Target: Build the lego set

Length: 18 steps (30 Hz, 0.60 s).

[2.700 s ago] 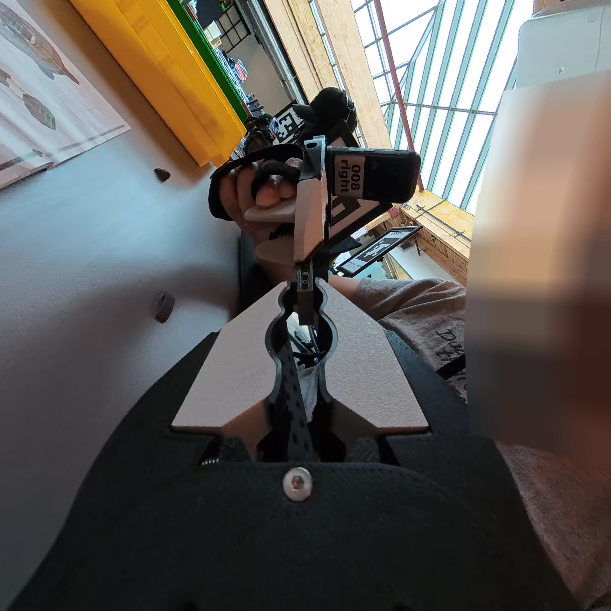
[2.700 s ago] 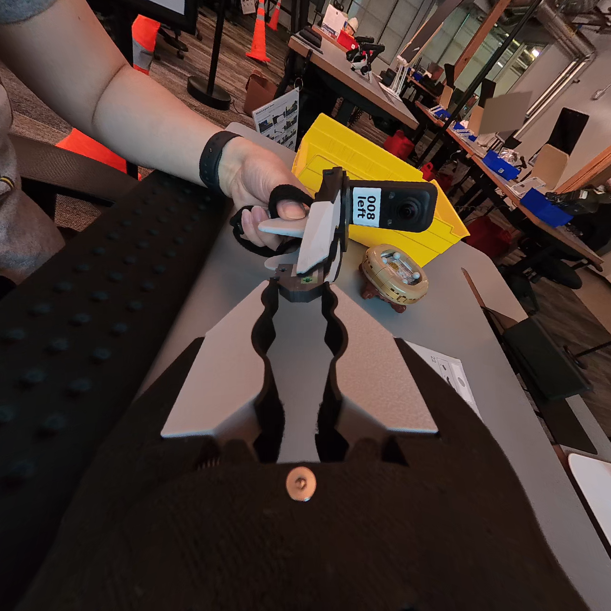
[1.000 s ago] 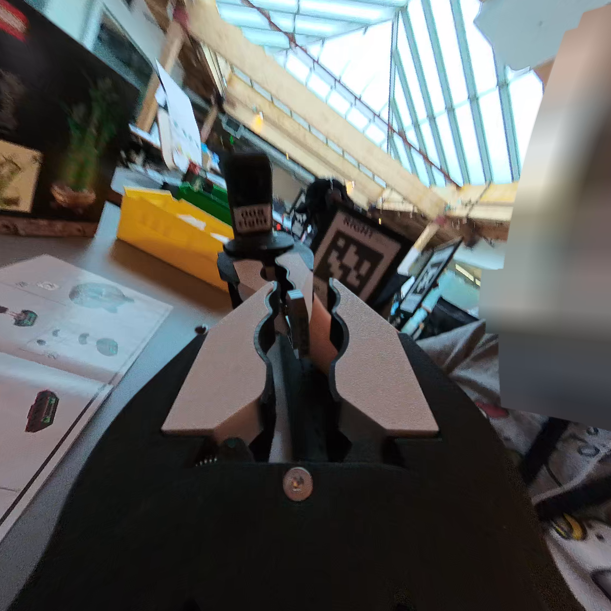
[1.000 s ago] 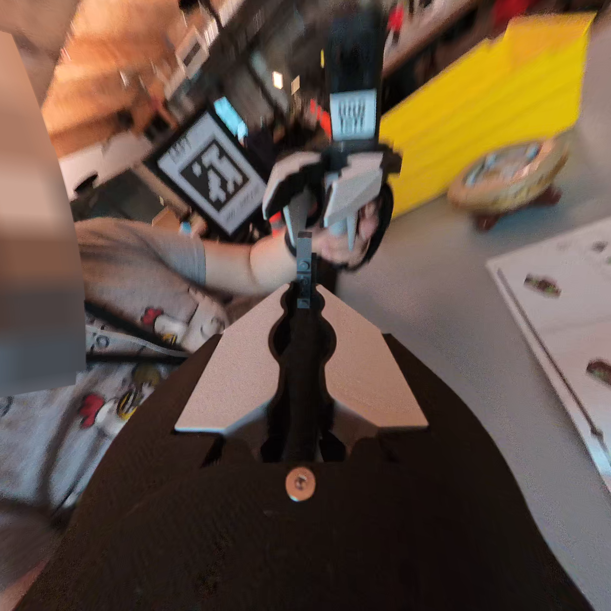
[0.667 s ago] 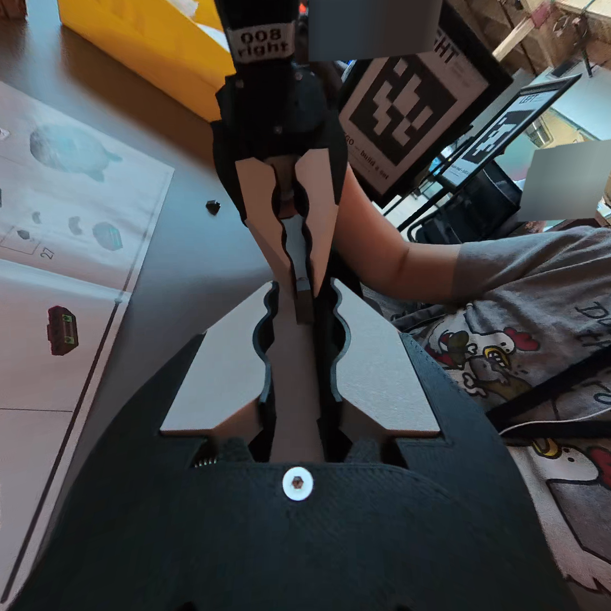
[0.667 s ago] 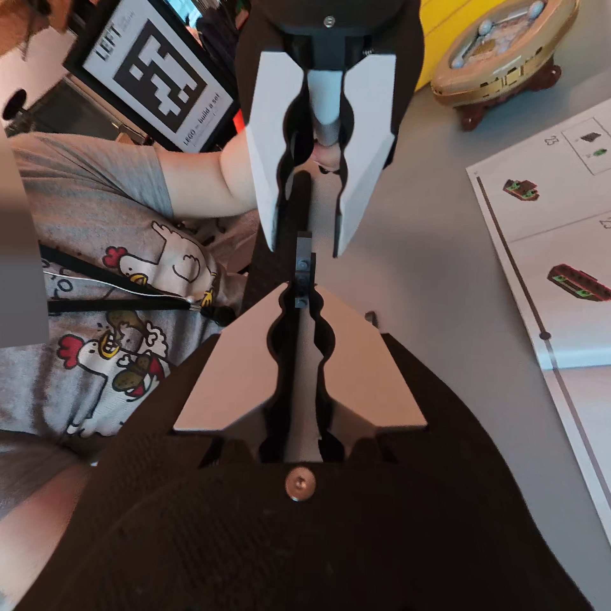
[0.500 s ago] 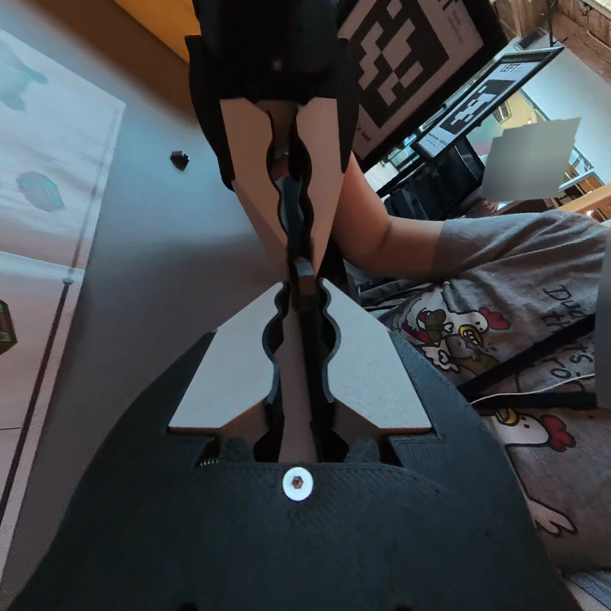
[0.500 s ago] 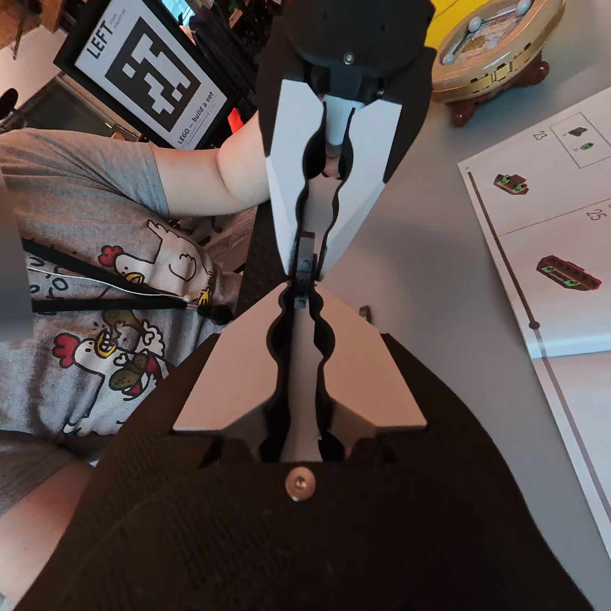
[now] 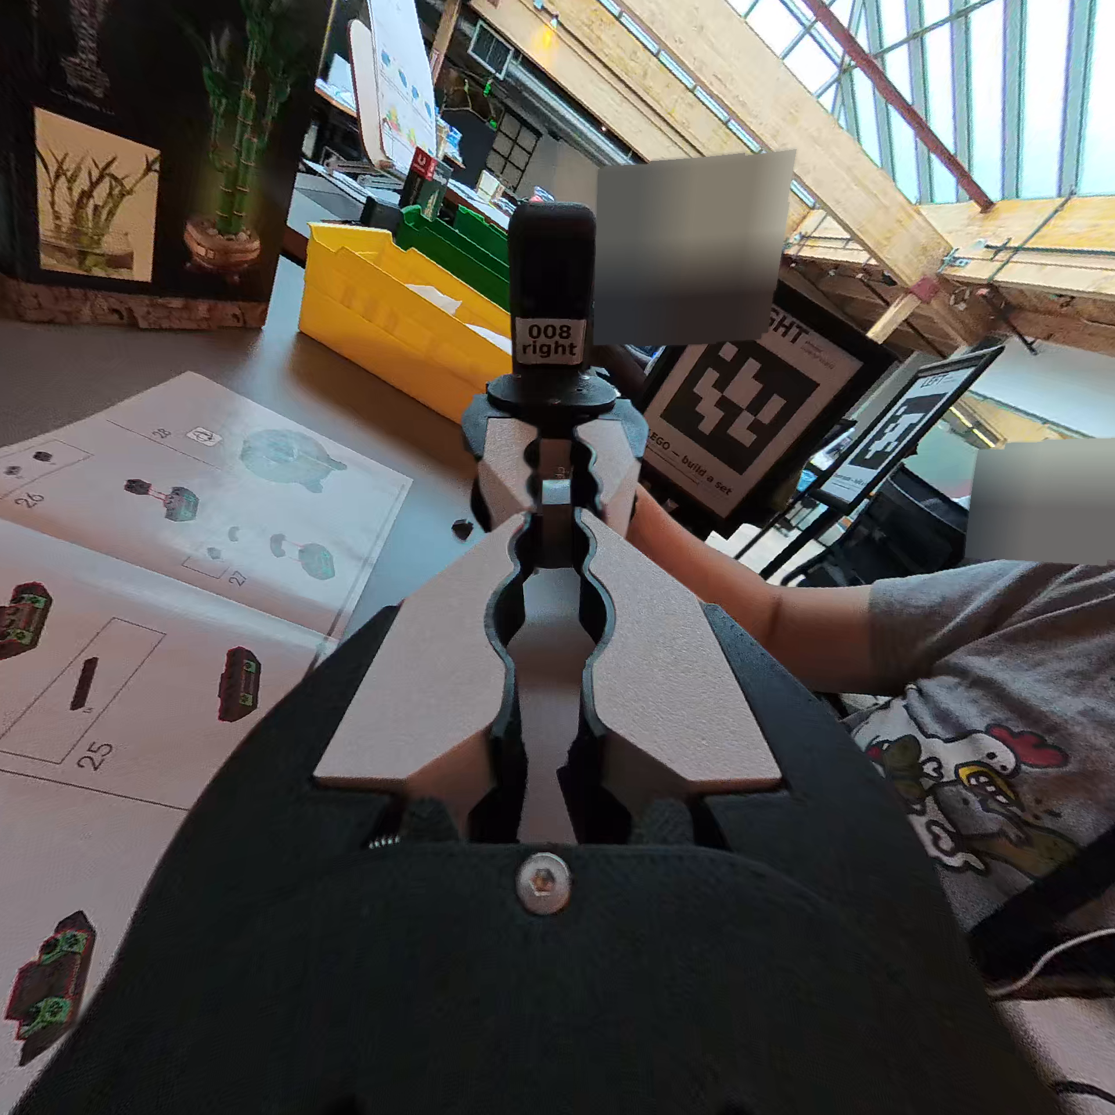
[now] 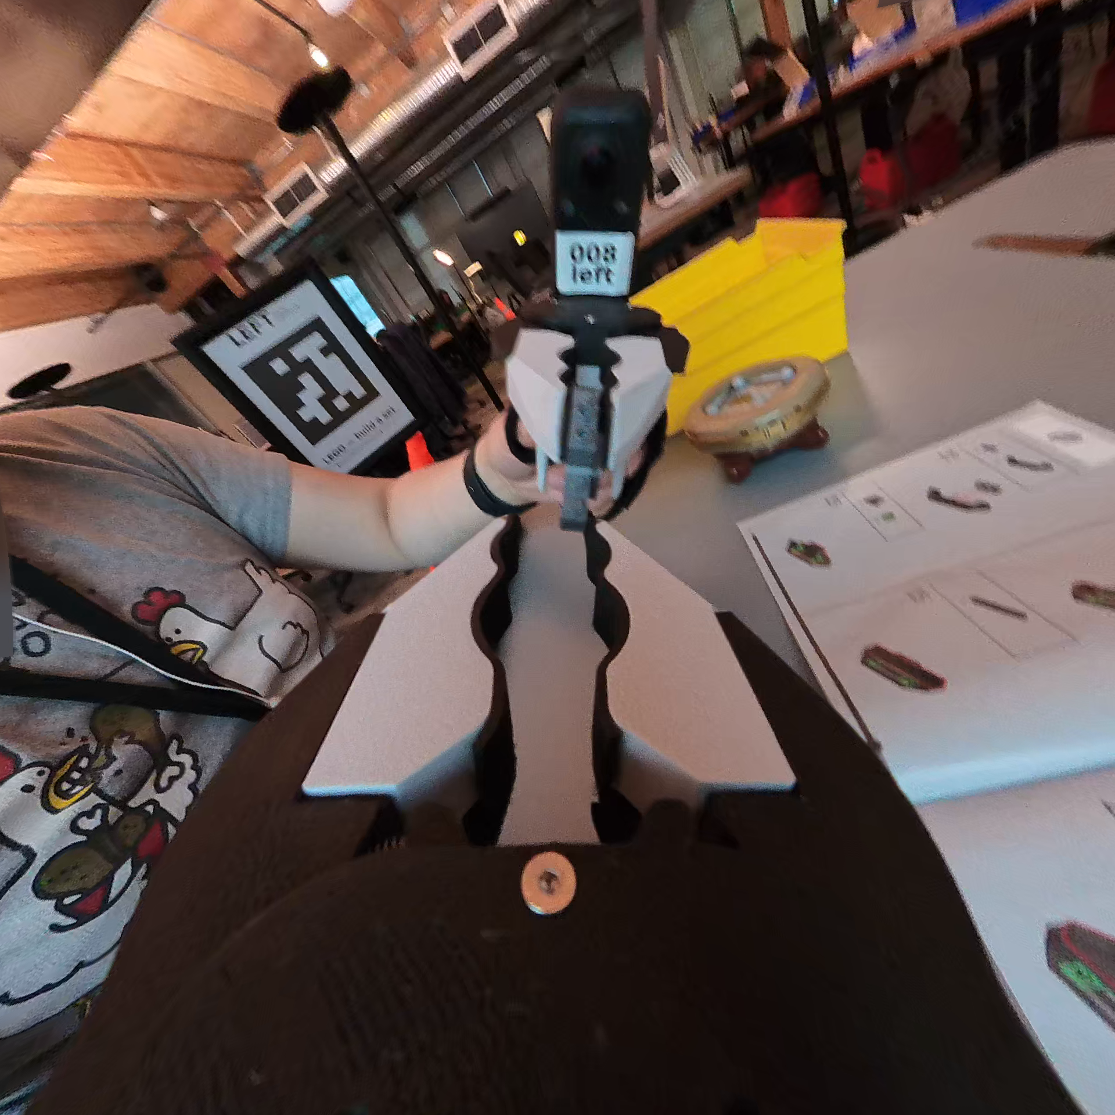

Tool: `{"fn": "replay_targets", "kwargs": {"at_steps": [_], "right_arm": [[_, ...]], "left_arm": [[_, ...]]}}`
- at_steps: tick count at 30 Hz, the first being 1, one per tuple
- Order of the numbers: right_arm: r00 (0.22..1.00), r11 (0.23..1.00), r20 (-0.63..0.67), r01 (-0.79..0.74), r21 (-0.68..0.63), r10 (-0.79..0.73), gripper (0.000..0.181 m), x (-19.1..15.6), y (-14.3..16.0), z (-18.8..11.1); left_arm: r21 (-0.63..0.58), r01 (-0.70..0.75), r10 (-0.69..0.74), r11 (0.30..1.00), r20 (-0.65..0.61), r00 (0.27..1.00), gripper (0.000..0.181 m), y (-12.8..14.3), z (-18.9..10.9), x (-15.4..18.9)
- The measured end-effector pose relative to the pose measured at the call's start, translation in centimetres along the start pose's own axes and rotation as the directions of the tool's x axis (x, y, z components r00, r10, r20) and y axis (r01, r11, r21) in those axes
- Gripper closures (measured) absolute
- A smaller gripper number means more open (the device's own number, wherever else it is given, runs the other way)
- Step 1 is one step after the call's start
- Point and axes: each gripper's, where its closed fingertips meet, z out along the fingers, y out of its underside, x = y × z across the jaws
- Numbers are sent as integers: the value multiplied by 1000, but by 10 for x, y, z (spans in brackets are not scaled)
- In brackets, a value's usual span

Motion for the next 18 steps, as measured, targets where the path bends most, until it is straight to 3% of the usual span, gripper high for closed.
{"fn": "replay_targets", "kwargs": {"at_steps": [3, 7, 12, 15, 18], "right_arm": [[999, 1000, -30, 22, 18, -21, 175, 2, -2, 0], [999, 999, -43, 35, 41, -33, 175, 2, -5, 0], [1000, 958, -9, 3, 288, 0, 176, -2, -36, -1], [999, 964, -24, 46, 263, -41, 175, -2, -31, 8], [996, 941, -53, 88, 327, -75, 176, -3, -37, 9]], "left_arm": [[12, -21, 21, 1000, 1, 1000, 172, -1, 1, 3], [36, 1, -1, 999, -13, 1000, 172, -2, 2, 5], [155, 59, -55, 986, -30, 998, 156, -14, 0, 6], [244, 48, -44, 969, -22, 999, 160, -22, -1, 8], [288, 38, -29, 957, -35, 999, 171, -28, -2, 12]]}}
